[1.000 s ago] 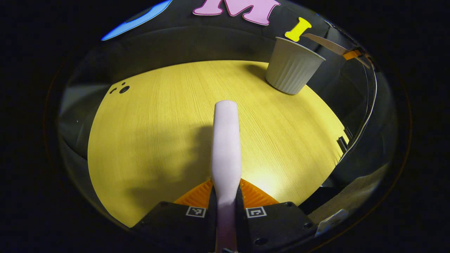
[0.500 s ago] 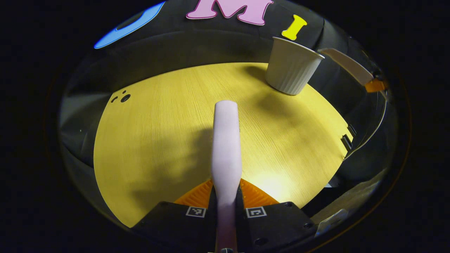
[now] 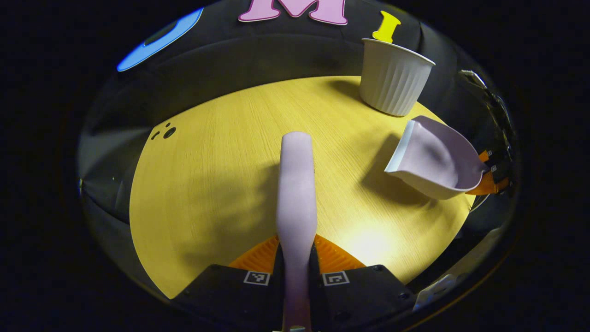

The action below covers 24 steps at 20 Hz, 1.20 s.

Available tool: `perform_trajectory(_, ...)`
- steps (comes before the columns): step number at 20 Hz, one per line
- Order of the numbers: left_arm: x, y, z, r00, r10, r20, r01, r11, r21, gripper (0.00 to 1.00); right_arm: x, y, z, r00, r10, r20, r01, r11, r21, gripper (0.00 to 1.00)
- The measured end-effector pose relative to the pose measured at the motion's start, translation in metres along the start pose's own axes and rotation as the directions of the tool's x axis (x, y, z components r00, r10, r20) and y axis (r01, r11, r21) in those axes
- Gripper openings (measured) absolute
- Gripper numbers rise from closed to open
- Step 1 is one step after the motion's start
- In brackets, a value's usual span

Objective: Pick up the small broom and dustpan from the desktop, sweep the trash into the dustpan with the broom, and then empty the trash into the garbage bin.

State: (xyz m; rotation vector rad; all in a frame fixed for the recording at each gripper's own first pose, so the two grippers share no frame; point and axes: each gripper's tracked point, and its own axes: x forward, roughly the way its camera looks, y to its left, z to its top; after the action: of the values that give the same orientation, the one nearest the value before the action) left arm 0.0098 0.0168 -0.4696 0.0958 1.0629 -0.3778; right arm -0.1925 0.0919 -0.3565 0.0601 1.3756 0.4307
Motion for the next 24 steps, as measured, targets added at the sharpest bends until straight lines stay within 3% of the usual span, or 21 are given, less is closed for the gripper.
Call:
perform_trajectory(5, 0.021, 0.003, -0.016, 0.999, 0.025, -0.041, -0.025, 1.000, 0.003, 0.26, 0.017, 0.006, -0.004, 1.000, 0.013, -0.004, -0.013, 0.998, 0.062, 0.37)
perform_trajectory(7, 0.024, 0.004, -0.020, 0.998, 0.039, -0.050, -0.039, 0.999, 0.014, 0.28, 0.020, 0.004, -0.003, 1.000, 0.002, 0.004, -0.003, 0.998, 0.057, 0.33)
perform_trajectory(9, 0.023, 0.003, -0.021, 0.998, 0.043, -0.052, -0.041, 0.999, 0.026, 0.28, 0.025, 0.004, -0.006, 1.000, -0.001, -0.006, 0.001, 1.000, 0.029, 0.40)
perform_trajectory(12, 0.021, 0.006, -0.015, 0.998, 0.055, -0.037, -0.053, 0.997, 0.055, 0.30, 0.024, 0.012, -0.005, 0.999, 0.033, -0.015, -0.032, 0.998, 0.052, 0.36)
perform_trajectory(13, 0.016, 0.005, -0.016, 0.998, 0.062, -0.033, -0.060, 0.996, 0.061, 0.30, 0.022, 0.012, -0.005, 0.999, 0.036, -0.018, -0.035, 0.998, 0.055, 0.40)
perform_trajectory(20, -0.042, 0.004, -0.002, 0.996, 0.068, 0.051, -0.071, 0.996, 0.057, 0.31, -0.055, 0.011, 0.005, 0.994, 0.064, 0.093, -0.075, 0.989, 0.130, 0.37)
perform_trajectory(23, -0.092, 0.004, 0.045, 0.976, 0.079, 0.201, -0.082, 0.997, 0.004, 0.31, -0.108, 0.007, 0.045, 0.961, 0.014, 0.278, -0.048, 0.992, 0.118, 0.37)
perform_trajectory(24, -0.115, 0.006, 0.072, 0.954, 0.081, 0.289, -0.079, 0.997, -0.018, 0.31, -0.140, 0.005, 0.079, 0.908, -0.023, 0.418, -0.018, 0.995, 0.094, 0.37)
